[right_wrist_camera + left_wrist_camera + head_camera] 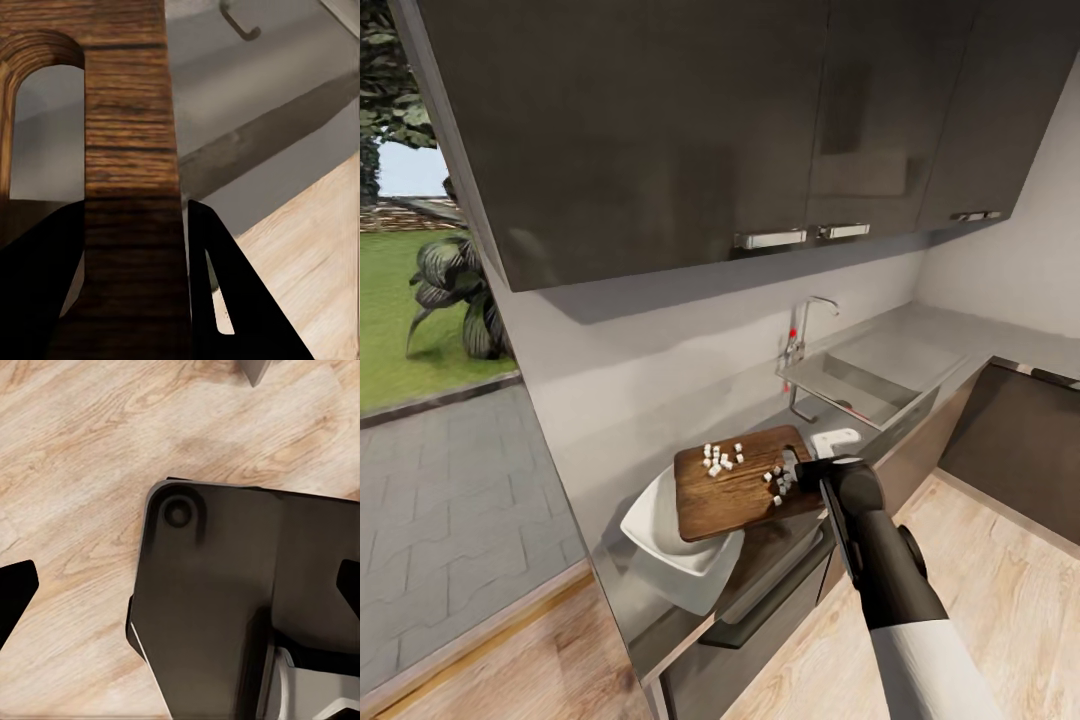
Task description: In the kitchen, take the Vidalia onion out of the sink, dice it on the chopping board with the paring knife, put the diced onion into the bowl on the countertop, then place both the paring knife and the chopping board into the sink.
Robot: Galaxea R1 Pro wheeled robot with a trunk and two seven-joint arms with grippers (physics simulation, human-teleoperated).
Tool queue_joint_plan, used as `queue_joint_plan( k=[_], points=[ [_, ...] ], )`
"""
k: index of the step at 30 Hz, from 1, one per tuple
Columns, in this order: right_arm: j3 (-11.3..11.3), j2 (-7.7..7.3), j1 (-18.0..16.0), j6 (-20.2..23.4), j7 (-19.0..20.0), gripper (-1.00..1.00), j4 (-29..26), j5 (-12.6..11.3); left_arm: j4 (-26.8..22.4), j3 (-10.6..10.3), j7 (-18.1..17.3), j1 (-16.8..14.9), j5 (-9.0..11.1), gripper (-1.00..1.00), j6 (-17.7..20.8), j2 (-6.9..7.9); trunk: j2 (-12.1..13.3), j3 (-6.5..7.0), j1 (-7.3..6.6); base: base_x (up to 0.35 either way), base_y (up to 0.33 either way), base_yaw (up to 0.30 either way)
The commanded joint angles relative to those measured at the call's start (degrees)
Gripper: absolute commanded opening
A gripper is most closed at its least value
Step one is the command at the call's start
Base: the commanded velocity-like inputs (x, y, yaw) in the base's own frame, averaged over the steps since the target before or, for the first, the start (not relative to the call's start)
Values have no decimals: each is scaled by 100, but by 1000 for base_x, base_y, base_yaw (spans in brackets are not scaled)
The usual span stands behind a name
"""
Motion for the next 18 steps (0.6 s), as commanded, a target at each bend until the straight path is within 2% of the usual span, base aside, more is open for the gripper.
queue_joint_plan(
  k=[1,15,18],
  points=[
    [22,4,-6,29,37,-100,-5,84,-6,-27,36,0,56,100,-18,3,-12,-11,4,0,0,0],
    [50,32,-6,35,37,-100,-29,141,-5,-27,36,0,56,100,-18,1,-12,-11,4,0,0,0],
    [51,35,-6,35,37,-100,-31,253,-5,-27,36,0,56,100,-18,1,-12,-11,4,0,0,0]
  ],
)
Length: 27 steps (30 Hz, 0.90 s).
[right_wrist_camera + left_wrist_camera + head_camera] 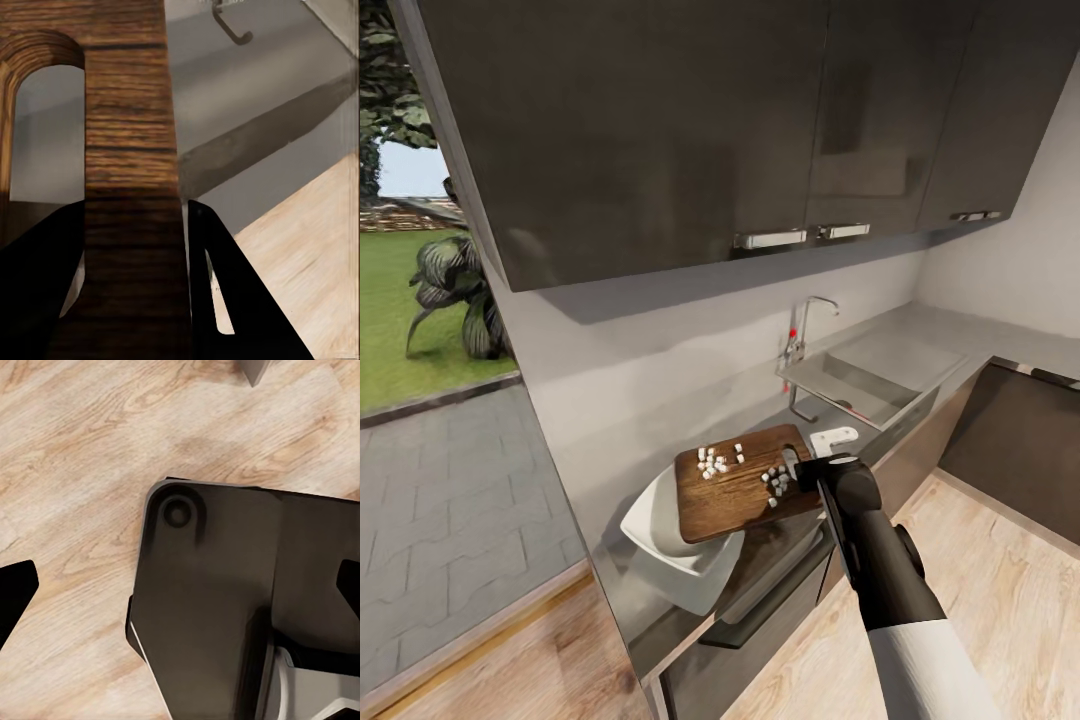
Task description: In the kitchen, take the Vidalia onion out of the sink, dice it on the chopping board with the paring knife, put the diced onion into the bowl on the countertop, then place both the paring knife and the chopping board into the sink.
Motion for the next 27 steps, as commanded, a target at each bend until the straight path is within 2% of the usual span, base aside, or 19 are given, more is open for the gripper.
queue_joint_plan(
  k=[1,8,11,14,16,27],
  points=[
    [3,2,-5,27,37,-100,-7,88,-7,-27,34,0,56,100,-18,5,-12,-11,4,0,0,0],
    [3,30,-5,31,37,-100,-123,230,-7,-27,37,0,56,100,-18,5,-12,-11,4,0,0,0],
    [3,55,-5,29,37,-100,-130,459,-7,-26,37,0,56,100,-18,5,-12,-11,4,0,0,0],
    [3,141,-5,27,41,-100,-135,732,-7,-26,36,0,56,100,-18,5,-12,-11,4,0,0,0],
    [3,141,-5,27,44,-100,-136,831,-7,-28,36,0,56,100,-18,5,-12,-11,4,0,0,0],
    [6,141,-5,27,46,-100,-137,899,-7,-26,37,0,56,100,-18,5,-12,-11,4,0,0,0]
  ],
)
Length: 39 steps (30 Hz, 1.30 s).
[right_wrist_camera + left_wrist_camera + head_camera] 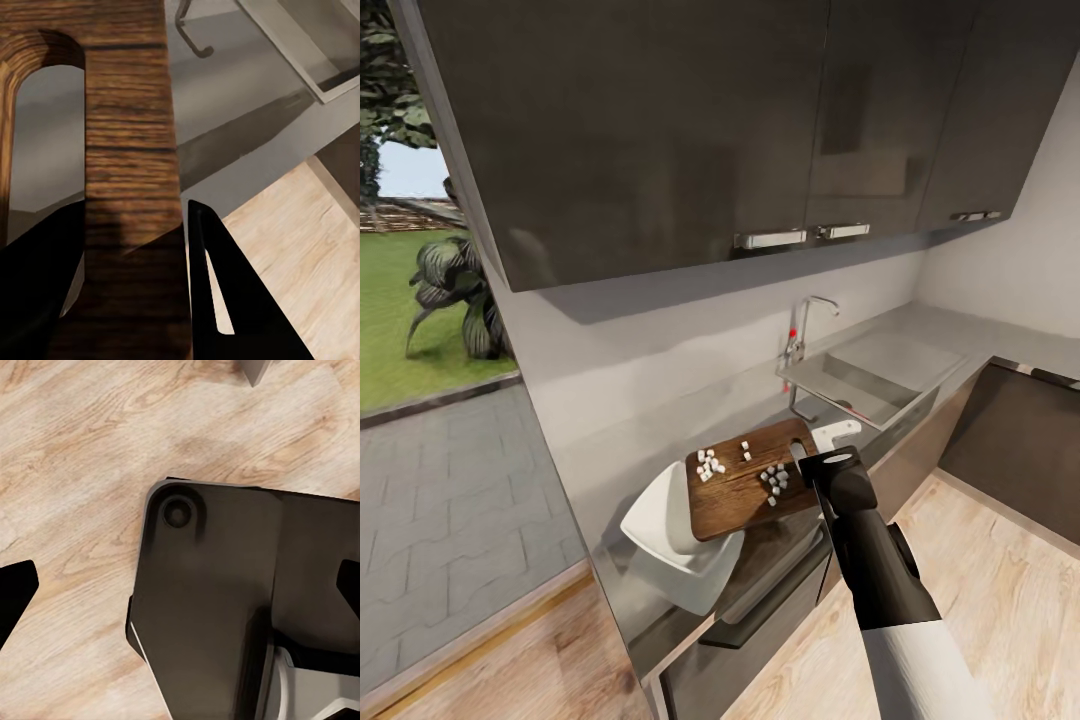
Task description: In the kitchen, take the Vidalia onion out of the sink, dice it on the chopping board with the paring knife, put the diced onion into the bowl on the countertop, then place both the paring knife and the chopping board into the sink.
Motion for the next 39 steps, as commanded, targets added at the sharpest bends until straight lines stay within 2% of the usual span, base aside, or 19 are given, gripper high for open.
queue_joint_plan(
  k=[1,3,7,10,39],
  points=[
    [4,1,-5,27,36,-100,-5,52,-7,-28,36,0,56,100,-18,5,-12,-11,4,0,0,0],
    [24,1,-5,27,36,-100,-5,53,-7,-28,35,0,56,100,-18,5,-12,-11,4,0,13,0],
    [248,1,-5,27,36,-100,-5,58,-10,-29,34,0,56,100,-18,5,-12,-11,4,0,122,0],
    [318,1,-5,27,36,-100,-5,61,-14,-28,32,0,56,100,-18,5,-12,-11,4,0,234,0],
    [351,1,-5,28,36,-100,-5,70,-7,-29,37,0,56,100,-18,5,-12,-11,4,0,3,0]
  ],
)
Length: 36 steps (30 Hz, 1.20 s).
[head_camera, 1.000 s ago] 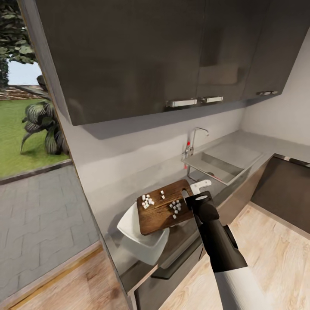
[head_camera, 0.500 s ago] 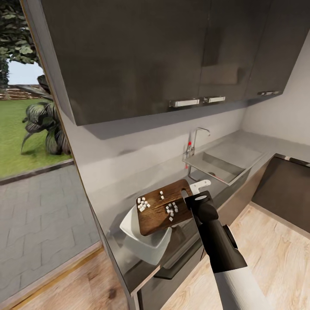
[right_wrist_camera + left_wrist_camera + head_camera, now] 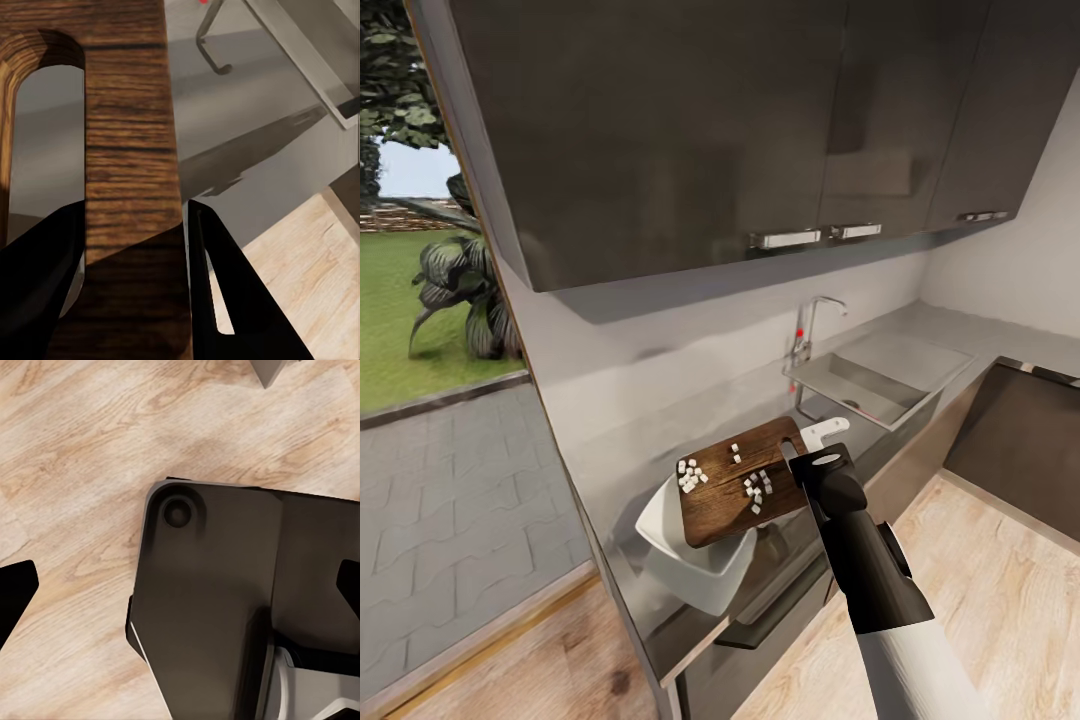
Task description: In the kitchen, take the Vidalia onion out of the sink, dice it on the chopping board with the paring knife, put the diced onion into the bowl on the countertop, then place both the paring knife and the chopping board into the sink.
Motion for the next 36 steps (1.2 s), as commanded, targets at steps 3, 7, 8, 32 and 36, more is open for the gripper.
queue_joint_plan(
  k=[3,7,8,32,36],
  points=[
    [5,1,-5,30,37,-100,-2,47,-7,-26,36,0,56,100,-18,5,-12,-11,4,0,-16,0],
    [5,1,-5,34,37,-100,-4,47,-6,-28,37,0,56,100,-18,5,-12,-11,4,0,-4,0],
    [5,1,-5,34,37,-100,-4,47,-5,-28,38,0,56,100,-18,5,-12,-11,4,0,0,0],
    [5,1,-5,27,37,-100,-4,478,-7,-26,33,0,56,100,-18,5,-12,-11,4,0,0,0],
    [5,1,-5,28,37,-100,-4,483,-7,-27,32,0,56,100,-18,5,-12,-11,4,0,28,0]
  ],
)
